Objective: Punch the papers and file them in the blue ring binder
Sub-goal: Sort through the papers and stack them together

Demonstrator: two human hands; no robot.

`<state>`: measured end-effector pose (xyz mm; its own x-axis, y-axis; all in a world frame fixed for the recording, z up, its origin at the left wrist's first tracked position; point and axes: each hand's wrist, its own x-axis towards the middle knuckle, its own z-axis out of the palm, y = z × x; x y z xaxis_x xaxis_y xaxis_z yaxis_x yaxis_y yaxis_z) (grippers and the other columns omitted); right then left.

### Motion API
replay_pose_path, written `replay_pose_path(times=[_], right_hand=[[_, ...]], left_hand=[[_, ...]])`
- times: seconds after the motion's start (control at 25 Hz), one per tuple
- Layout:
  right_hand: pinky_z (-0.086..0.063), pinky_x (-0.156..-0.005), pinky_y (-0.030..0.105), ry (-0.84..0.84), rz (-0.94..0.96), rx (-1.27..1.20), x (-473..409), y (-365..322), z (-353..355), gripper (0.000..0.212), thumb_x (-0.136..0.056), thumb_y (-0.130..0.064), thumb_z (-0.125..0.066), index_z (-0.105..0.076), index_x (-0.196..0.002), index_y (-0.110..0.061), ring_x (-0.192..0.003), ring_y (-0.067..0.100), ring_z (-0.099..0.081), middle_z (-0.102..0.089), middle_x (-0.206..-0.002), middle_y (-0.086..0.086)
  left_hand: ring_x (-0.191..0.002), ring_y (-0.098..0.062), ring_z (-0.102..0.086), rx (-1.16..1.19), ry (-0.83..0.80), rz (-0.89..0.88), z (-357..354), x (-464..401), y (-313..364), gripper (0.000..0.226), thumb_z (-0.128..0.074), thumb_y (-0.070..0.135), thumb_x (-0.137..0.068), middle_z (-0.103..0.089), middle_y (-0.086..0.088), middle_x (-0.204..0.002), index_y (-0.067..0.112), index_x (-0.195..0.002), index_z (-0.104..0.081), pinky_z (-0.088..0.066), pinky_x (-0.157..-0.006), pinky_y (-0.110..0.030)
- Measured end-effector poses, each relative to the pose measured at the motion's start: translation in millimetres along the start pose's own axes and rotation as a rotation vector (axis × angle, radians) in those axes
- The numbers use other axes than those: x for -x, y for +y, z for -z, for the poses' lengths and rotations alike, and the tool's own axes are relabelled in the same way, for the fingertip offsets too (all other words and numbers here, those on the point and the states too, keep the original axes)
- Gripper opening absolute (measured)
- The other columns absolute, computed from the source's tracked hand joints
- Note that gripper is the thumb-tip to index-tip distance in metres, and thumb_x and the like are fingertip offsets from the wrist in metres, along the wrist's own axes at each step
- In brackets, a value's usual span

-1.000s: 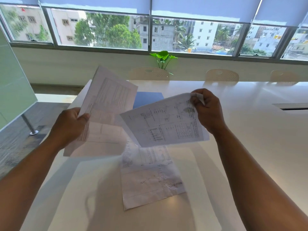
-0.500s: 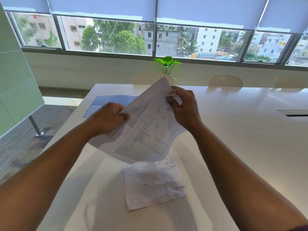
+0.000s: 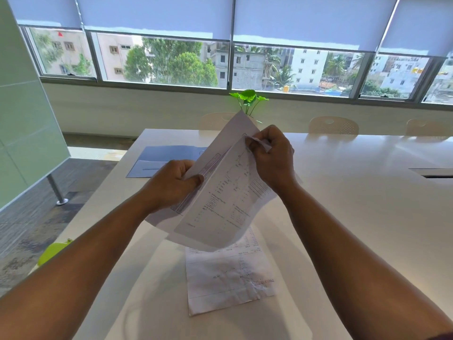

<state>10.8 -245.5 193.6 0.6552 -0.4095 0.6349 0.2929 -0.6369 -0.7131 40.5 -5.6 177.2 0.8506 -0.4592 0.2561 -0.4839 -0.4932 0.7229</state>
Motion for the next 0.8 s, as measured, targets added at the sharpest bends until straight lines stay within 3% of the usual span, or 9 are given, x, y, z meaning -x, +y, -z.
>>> replay_pose_path(times=[0.16,0.28,0.36,0.44,0.52,0.56,0.64,0.68,0.8], right_hand=[[-0.033,-0.098,0.041,0.054,0.001,0.045,-2,-7,-2,0.021,-0.092,-0.028,-0.071,-0.054,-0.081,-0.022,-0.081,0.011,-0.053,-0.064,-0.083,-0.011],[-0.03,-0.092,0.037,0.012,0.049,0.07,-2,-17,-1,0.019,-0.093,-0.028,-0.071,-0.056,-0.083,-0.025,-0.086,0.013,-0.052,-0.064,-0.086,-0.011],[-0.028,-0.091,0.037,0.005,0.101,0.118,0,-20,-2,0.016,-0.091,-0.035,-0.073,-0.058,-0.09,-0.028,-0.096,0.015,-0.053,-0.063,-0.094,-0.013],[-0.024,-0.094,0.034,0.16,0.113,0.198,3,-14,-1,0.041,-0.08,-0.049,-0.078,-0.06,-0.112,-0.031,-0.122,0.018,-0.05,-0.06,-0.123,-0.011],[-0.019,-0.105,0.034,0.364,-0.019,0.179,11,-3,2,0.087,-0.068,-0.064,-0.081,-0.047,-0.141,-0.033,-0.145,0.019,-0.031,-0.038,-0.156,-0.006],[-0.017,-0.111,0.04,0.401,-0.113,0.145,16,3,3,0.102,-0.065,-0.068,-0.082,-0.036,-0.15,-0.032,-0.15,0.02,-0.024,-0.026,-0.163,-0.003],[-0.019,-0.118,0.055,0.288,-0.327,-0.007,30,20,2,0.116,-0.067,-0.066,-0.084,-0.02,-0.158,-0.032,-0.151,0.025,-0.027,-0.02,-0.166,-0.001],[-0.027,-0.117,0.057,0.176,-0.417,-0.161,36,30,0,0.117,-0.069,-0.061,-0.086,-0.017,-0.158,-0.032,-0.146,0.026,-0.037,-0.027,-0.164,0.001],[-0.056,-0.097,0.057,-0.183,-0.573,-0.649,51,52,0,0.095,-0.072,-0.044,-0.087,-0.04,-0.149,-0.012,-0.116,0.033,-0.069,-0.064,-0.135,0.014]], left_hand=[[-0.069,-0.011,-0.069,0.041,0.096,-0.034,-14,3,1,0.055,-0.053,0.075,-0.085,-0.074,0.012,-0.083,0.024,-0.094,-0.072,-0.053,-0.062,-0.031],[-0.08,-0.014,-0.068,-0.051,0.154,-0.018,-23,-1,-4,0.045,-0.072,0.06,-0.084,-0.071,0.014,-0.105,0.029,-0.117,-0.07,-0.056,-0.068,-0.03],[-0.081,-0.016,-0.067,-0.05,0.185,0.002,-27,-2,-8,0.037,-0.072,0.046,-0.09,-0.07,0.009,-0.107,0.025,-0.121,-0.07,-0.054,-0.069,-0.031],[-0.081,-0.015,-0.067,0.051,0.207,0.03,-26,-1,-11,0.027,-0.073,0.04,-0.091,-0.071,0.009,-0.1,0.026,-0.113,-0.07,-0.053,-0.067,-0.028],[-0.082,-0.011,-0.066,0.189,0.218,0.077,-22,1,-16,0.019,-0.074,0.039,-0.09,-0.069,0.013,-0.094,0.03,-0.104,-0.066,-0.051,-0.066,-0.026],[-0.083,-0.011,-0.067,0.253,0.221,0.096,-20,2,-19,0.019,-0.074,0.039,-0.09,-0.069,0.014,-0.095,0.03,-0.104,-0.065,-0.053,-0.068,-0.027],[-0.088,-0.017,-0.071,0.381,0.227,0.117,-16,3,-27,0.025,-0.074,0.041,-0.088,-0.073,0.01,-0.099,0.027,-0.108,-0.067,-0.059,-0.077,-0.037],[-0.091,-0.021,-0.071,0.437,0.227,0.125,-14,5,-29,0.029,-0.074,0.042,-0.086,-0.074,0.007,-0.102,0.026,-0.11,-0.067,-0.06,-0.081,-0.041],[-0.098,-0.027,-0.071,0.551,0.193,0.138,-15,10,-36,0.036,-0.069,0.044,-0.083,-0.074,0.002,-0.106,0.026,-0.113,-0.063,-0.06,-0.086,-0.048]])
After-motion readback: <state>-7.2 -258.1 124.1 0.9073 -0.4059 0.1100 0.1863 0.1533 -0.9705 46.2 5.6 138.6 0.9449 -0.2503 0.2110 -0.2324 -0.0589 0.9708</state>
